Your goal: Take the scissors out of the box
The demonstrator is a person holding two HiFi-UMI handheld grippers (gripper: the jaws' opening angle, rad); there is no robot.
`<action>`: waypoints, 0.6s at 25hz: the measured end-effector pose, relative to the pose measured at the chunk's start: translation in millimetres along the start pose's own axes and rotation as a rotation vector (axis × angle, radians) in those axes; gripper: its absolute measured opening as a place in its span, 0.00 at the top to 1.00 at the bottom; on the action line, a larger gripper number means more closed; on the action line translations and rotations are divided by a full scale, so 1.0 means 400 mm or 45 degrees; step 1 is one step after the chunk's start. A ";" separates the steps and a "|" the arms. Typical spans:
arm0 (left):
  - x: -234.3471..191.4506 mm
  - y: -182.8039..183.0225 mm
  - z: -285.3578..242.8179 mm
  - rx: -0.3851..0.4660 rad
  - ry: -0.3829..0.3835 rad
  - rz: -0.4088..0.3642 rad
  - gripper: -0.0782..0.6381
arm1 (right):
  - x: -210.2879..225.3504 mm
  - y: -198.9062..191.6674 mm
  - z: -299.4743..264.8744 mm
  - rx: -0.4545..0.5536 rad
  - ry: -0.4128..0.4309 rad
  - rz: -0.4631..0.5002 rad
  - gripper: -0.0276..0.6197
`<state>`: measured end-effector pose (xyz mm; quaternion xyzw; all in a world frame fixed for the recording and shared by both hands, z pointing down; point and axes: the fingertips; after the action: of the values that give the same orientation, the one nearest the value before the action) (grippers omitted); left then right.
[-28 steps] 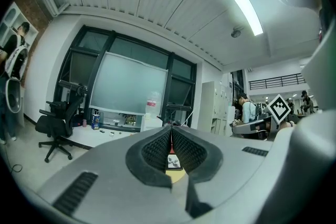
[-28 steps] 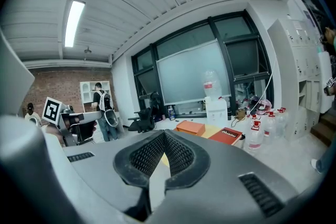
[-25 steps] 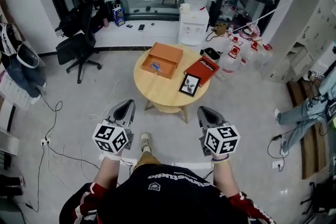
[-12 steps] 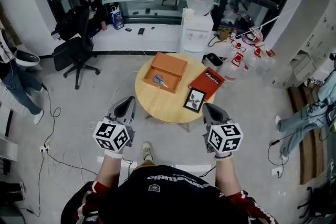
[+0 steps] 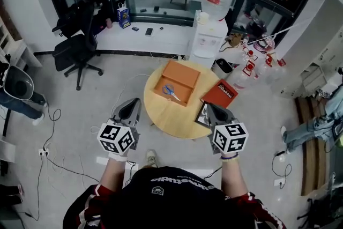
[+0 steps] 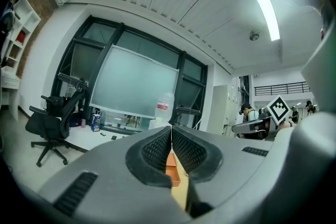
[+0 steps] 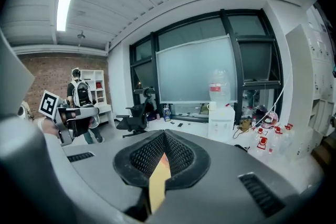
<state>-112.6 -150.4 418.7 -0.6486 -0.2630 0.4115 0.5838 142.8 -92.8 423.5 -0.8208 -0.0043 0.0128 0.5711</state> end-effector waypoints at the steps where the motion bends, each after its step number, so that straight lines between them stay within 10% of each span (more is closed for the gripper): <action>1: -0.021 0.007 -0.004 0.003 0.000 0.003 0.87 | -0.010 0.011 -0.019 0.000 0.001 0.005 0.91; 15: -0.264 0.060 -0.073 0.012 -0.044 0.037 0.87 | -0.118 0.106 -0.240 -0.022 -0.015 0.018 0.91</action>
<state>-146.6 -257.3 418.5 -0.6425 -0.2616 0.4322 0.5761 97.8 -198.4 418.0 -0.8255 -0.0018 0.0218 0.5639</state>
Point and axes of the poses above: the fingertips, and each gripper's own axes: z backward along the fingers, x to its right, y out of its top, and after that the axes turned 15 degrees about -y, right-handed
